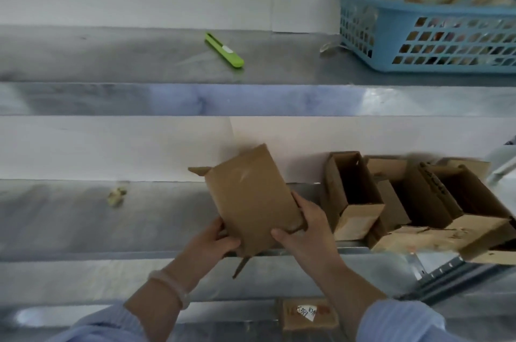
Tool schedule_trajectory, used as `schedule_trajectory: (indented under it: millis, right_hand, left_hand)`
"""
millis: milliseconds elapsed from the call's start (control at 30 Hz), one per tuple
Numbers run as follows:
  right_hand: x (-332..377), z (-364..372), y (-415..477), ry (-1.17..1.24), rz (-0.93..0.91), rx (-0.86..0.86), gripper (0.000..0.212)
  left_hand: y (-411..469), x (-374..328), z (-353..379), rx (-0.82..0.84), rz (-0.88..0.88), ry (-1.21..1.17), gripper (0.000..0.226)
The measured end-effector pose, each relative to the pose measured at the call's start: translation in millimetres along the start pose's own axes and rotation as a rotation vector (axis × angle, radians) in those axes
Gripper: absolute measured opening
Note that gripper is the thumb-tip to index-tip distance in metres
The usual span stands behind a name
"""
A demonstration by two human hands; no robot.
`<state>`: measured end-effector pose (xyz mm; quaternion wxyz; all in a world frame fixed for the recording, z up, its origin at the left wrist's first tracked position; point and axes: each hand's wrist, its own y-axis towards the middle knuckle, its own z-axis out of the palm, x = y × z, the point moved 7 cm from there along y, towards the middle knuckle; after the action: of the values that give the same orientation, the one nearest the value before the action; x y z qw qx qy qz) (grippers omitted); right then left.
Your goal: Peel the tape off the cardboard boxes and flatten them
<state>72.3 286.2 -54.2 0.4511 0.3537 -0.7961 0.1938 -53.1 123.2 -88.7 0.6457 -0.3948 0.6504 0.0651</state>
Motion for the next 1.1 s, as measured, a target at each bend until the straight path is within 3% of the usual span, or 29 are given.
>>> schedule_trajectory:
  millis: [133, 233, 300, 367, 433, 500, 567, 633, 700, 800, 967, 1100]
  right_hand:
    - [8, -9, 6, -0.231, -0.070, -0.016, 0.084]
    - [19, -1, 6, -0.310, -0.239, 0.063, 0.081]
    - [34, 0, 8, -0.321, -0.380, 0.023, 0.081]
    - [49, -1, 12, -0.382, -0.551, -0.059, 0.082]
    - [56, 5, 19, -0.444, -0.655, -0.040, 0.079]
    - [51, 17, 25, -0.511, -0.704, 0.043, 0.075]
    - [37, 31, 28, -0.561, -0.688, 0.120, 0.071]
    - [23, 43, 29, -0.593, -0.642, 0.149, 0.068]
    - [21, 52, 28, -0.650, -0.624, 0.146, 0.064]
    - [37, 61, 32, -0.743, -0.644, 0.099, 0.051]
    - [45, 84, 43, -0.873, -0.641, 0.108, 0.066]
    - [37, 86, 43, -0.857, -0.638, 0.078, 0.070]
  left_hand:
    - [1, -3, -12, -0.097, -0.023, 0.192, 0.007]
    - [1, -2, -40, -0.295, 0.018, 0.296, 0.027]
    - [-3, 1, -65, -0.464, -0.006, 0.331, 0.026]
    - [-7, 2, -84, -0.605, 0.005, 0.234, 0.019]
    - [-8, 0, -97, -0.684, 0.073, 0.131, 0.032]
    - [-5, -7, -103, -0.663, 0.169, 0.079, 0.053]
    - [7, -10, -98, -0.494, 0.229, 0.089, 0.061]
    - [13, -9, -87, -0.380, 0.221, 0.198, 0.038]
    - [15, 0, -86, -0.370, 0.178, 0.217, 0.017]
    - [13, 10, -87, -0.349, 0.152, 0.205, 0.022]
    - [15, 12, -98, -0.451, 0.095, 0.217, 0.003]
    - [6, 18, -105, -0.607, 0.055, 0.215, 0.013]
